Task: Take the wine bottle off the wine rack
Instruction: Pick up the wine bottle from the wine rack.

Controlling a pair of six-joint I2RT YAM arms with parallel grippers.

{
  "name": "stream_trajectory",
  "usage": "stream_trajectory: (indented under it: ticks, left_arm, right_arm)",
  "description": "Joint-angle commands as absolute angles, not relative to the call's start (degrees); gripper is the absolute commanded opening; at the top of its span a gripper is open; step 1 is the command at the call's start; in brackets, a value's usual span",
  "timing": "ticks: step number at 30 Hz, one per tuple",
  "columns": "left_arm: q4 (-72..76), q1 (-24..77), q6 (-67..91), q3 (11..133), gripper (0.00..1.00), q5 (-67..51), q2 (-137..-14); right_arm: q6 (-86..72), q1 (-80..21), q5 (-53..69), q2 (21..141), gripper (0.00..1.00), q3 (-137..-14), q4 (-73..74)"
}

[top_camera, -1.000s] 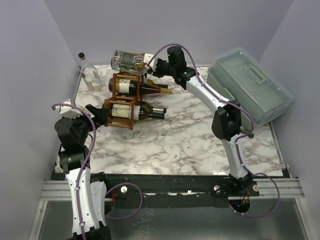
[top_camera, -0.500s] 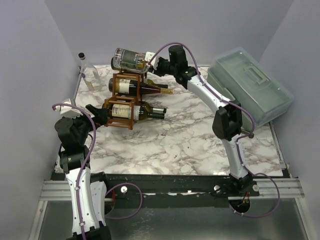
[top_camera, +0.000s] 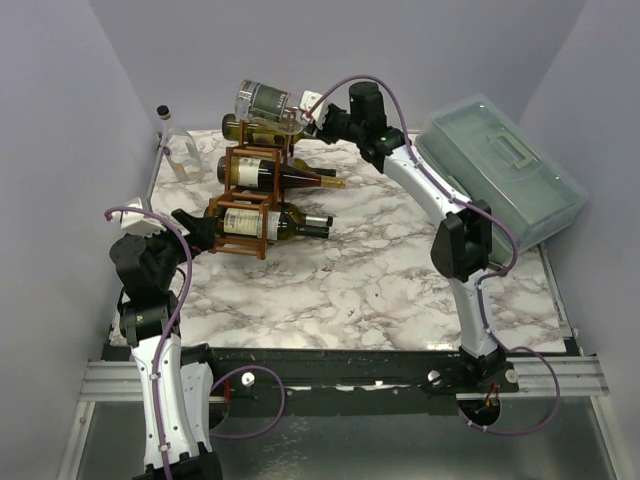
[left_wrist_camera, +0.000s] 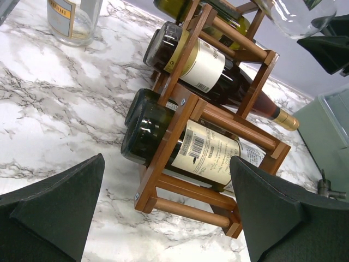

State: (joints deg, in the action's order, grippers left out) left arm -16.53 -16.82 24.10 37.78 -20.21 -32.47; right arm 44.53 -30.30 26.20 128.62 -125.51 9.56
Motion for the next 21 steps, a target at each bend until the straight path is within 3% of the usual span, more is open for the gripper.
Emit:
stream_trajectory:
  ticks: [1,21]
  left_arm:
    - [-16.9,-17.2,23.2,37.2,0.99,-20.4,-32.4]
    - [-12.5,-17.2,24.4,37.1,0.99,-27.3,-29.4]
  right_arm:
    - [42.1,-29.6,27.7,120.1,0.00,-127.5,-3.2]
    - [40.6,-24.8,30.8,103.1,0.00,-113.0,7.5]
